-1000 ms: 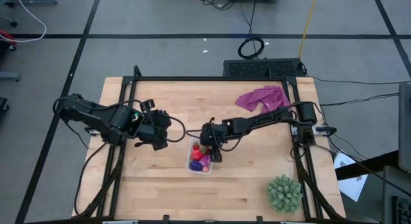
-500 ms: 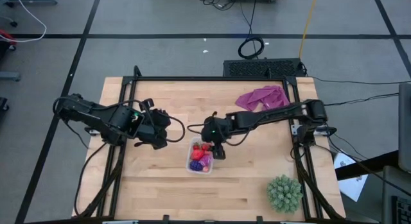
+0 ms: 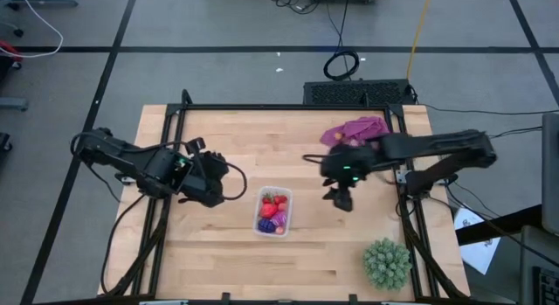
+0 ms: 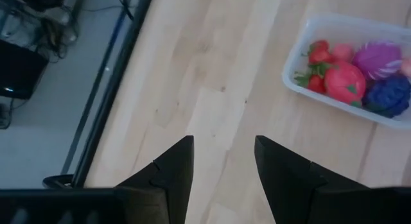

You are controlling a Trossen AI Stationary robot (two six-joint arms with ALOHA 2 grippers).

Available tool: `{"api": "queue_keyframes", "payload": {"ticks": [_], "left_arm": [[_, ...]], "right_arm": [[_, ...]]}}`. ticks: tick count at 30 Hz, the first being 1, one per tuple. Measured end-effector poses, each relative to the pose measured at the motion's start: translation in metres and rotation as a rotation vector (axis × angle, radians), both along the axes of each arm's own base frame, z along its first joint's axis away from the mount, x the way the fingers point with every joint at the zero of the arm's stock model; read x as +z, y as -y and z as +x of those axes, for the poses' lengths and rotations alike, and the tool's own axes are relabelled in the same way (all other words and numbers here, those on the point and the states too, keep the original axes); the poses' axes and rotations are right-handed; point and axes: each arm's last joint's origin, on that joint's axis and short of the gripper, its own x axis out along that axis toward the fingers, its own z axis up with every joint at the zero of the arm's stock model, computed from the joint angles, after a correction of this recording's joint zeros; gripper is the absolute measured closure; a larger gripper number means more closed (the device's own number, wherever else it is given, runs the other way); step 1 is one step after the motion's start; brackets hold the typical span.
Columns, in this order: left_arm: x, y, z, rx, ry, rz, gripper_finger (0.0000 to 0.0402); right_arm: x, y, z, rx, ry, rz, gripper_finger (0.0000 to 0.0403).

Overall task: Pick and placing Produce into tupperware
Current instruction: Return to Home Position

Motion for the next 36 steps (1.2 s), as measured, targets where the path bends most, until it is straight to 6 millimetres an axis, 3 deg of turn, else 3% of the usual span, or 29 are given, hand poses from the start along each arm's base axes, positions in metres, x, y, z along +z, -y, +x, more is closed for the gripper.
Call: {"api": "queue_keyframes", "payload": {"ticks": [3, 7, 10, 14, 19, 23, 30, 36], "left_arm": [[0.008, 0.001, -0.011, 0.025, 0.063, 0.022, 0.0231], [0.022, 0.004, -0.038, 0.046, 0.178, 0.03, 0.0231], [0.032, 0.01, -0.059, 0.028, 0.286, 0.002, 0.0231], [0.032, 0.025, -0.081, -0.034, 0.377, -0.026, 0.0231], [0.003, 0.039, -0.103, -0.036, 0.48, -0.034, 0.0231], [-0.031, 0.05, -0.108, -0.007, 0.516, -0.061, 0.0231], [-0.092, 0.062, -0.098, 0.006, 0.582, -0.064, 0.0231], [-0.119, 0.045, -0.09, 0.09, 0.642, 0.04, 0.0231]], "right_arm": [[0.017, -0.009, -0.025, -0.014, 0.108, -0.027, 0.02], [0.022, -0.02, -0.059, -0.037, 0.228, -0.049, 0.02], [0.012, -0.028, -0.08, -0.033, 0.307, 0.004, 0.02], [-0.017, -0.036, -0.099, 0.003, 0.397, 0.085, 0.02], [-0.059, -0.04, -0.117, 0.026, 0.495, 0.185, 0.02], [-0.085, -0.044, -0.123, 0.055, 0.584, 0.252, 0.02], [-0.113, -0.049, -0.121, 0.117, 0.702, 0.245, 0.02], [-0.118, -0.032, -0.112, 0.049, 0.713, 0.146, 0.02]]}}
